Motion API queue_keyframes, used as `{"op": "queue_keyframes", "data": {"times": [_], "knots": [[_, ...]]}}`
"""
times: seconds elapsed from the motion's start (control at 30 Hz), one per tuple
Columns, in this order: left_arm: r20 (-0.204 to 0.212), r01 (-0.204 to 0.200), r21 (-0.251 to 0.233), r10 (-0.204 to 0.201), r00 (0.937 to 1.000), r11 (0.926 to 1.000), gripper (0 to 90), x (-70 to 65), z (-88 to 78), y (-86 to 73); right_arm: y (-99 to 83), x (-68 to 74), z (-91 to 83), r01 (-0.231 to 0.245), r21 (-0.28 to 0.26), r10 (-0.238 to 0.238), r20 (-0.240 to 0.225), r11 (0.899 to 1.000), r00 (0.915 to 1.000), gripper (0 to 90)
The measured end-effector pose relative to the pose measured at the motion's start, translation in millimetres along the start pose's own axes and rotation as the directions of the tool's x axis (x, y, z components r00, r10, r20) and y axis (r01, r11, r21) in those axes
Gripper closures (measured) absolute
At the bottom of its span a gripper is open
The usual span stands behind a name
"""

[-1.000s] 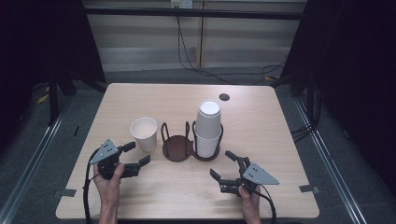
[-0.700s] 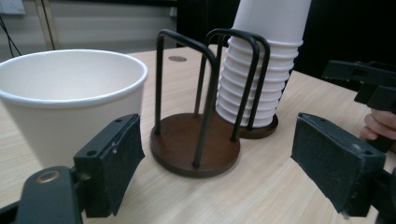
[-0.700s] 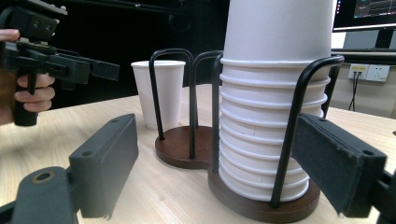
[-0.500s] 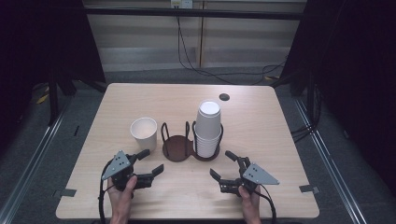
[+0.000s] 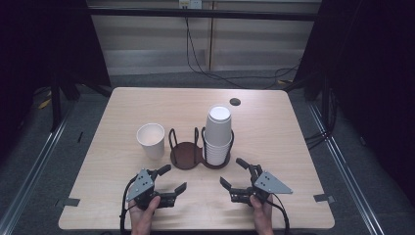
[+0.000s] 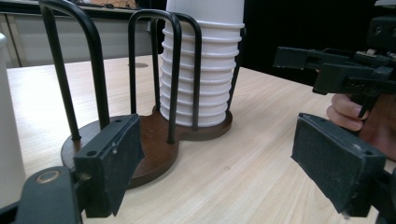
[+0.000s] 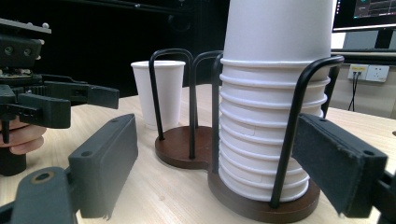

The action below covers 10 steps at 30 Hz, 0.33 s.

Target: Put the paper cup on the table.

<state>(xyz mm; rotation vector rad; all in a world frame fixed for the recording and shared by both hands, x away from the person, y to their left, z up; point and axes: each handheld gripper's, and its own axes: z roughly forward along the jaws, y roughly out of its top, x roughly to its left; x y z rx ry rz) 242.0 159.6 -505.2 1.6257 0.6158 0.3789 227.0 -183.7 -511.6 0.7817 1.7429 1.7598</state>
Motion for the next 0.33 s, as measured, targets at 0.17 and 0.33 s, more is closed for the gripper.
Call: {"op": "queue_keyframes", "data": {"times": [0.17,0.33], "knots": [[0.001,-0.089,-0.083,0.089,0.9960,0.9926,16.0,-8.9,-5.0,-4.1,0.0,0.1,-0.2,0.001,0.001,-0.001,0.002,1.000,1.0000,14.4],[-0.055,-0.103,-0.123,0.097,0.9938,0.9870,15.6,-8.9,-9.5,-6.2,0.0,0.1,-0.1,0.000,0.002,0.000,0.004,1.000,1.0000,14.3]]}}
